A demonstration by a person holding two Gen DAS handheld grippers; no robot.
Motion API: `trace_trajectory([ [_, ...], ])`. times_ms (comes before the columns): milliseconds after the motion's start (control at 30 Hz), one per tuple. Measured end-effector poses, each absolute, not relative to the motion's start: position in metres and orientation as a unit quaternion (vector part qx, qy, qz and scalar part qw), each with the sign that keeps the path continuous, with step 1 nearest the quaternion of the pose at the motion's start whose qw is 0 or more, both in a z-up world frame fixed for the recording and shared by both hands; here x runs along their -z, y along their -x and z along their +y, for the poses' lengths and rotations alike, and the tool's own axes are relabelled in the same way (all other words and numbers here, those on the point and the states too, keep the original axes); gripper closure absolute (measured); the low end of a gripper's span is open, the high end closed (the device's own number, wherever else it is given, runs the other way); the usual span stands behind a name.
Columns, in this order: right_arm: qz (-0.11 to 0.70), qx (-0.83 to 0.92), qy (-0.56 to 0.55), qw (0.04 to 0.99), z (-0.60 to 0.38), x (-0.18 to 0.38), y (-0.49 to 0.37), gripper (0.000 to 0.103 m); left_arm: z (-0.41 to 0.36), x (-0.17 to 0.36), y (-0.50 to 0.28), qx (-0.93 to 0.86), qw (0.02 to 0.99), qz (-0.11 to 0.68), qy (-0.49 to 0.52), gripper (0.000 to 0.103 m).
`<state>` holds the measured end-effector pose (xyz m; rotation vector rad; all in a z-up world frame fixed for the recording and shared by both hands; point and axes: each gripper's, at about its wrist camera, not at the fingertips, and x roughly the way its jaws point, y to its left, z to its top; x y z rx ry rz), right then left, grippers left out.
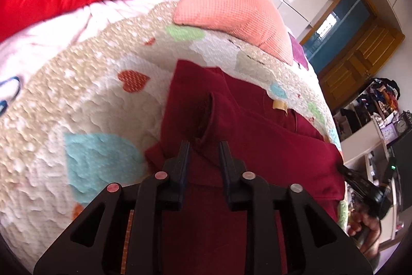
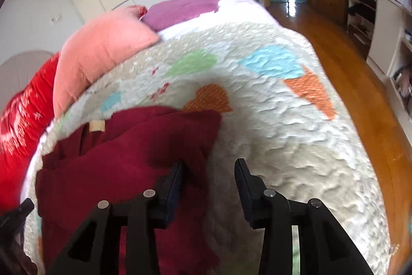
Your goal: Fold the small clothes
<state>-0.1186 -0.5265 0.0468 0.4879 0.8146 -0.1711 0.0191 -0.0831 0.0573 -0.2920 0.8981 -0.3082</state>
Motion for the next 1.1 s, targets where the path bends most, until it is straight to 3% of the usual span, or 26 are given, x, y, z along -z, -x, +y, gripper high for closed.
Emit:
trace_trajectory([
  [100, 0.376, 0.032, -0.22, 0.9, -0.51, -0.061, 0.138, 0.069, -0.088, -0.062, -0.025, 0.143, 0.888, 0.416, 0.137, 0.065],
  [267, 0.417, 0.013, -0.145, 0.897, -0.476, -0.039, 0.137, 0.073, -0.118, -0.039, -0.047, 0.137, 0.877, 0.45, 0.095, 0.065],
  [367, 0.427, 0.013, -0.205, 0.881, -0.496, -0.013, 0.127, 0.073, -0.131, -0.022, -0.059, 0.121, 0.877, 0.461, 0.058, 0.062],
  [467, 0.418, 0.01, -0.25, 0.873, -0.509, -0.022, 0.133, 0.072, -0.138, -0.021, -0.062, 0.114, 0.879, 0.462, 0.035, 0.06],
  [633, 0.37, 0.007, -0.214, 0.904, -0.498, -0.056, 0.123, 0.072, -0.134, -0.018, -0.06, 0.117, 0.881, 0.457, 0.046, 0.06],
  [767, 0.386, 0.006, -0.214, 0.897, -0.496, -0.04, 0.085, 0.073, -0.138, -0.018, -0.058, 0.114, 0.884, 0.452, 0.037, 0.057],
  [833, 0.408, 0.023, -0.216, 0.887, -0.502, -0.022, 0.071, 0.088, -0.14, -0.017, -0.057, 0.115, 0.885, 0.45, 0.033, 0.054],
  [867, 0.41, 0.022, -0.225, 0.884, -0.505, -0.017, 0.068, 0.088, -0.142, -0.017, -0.057, 0.115, 0.886, 0.448, 0.029, 0.053],
  [1100, 0.407, 0.004, -0.188, 0.894, -0.486, -0.049, 0.126, 0.085, -0.138, -0.023, -0.043, 0.12, 0.888, 0.443, 0.015, 0.052],
])
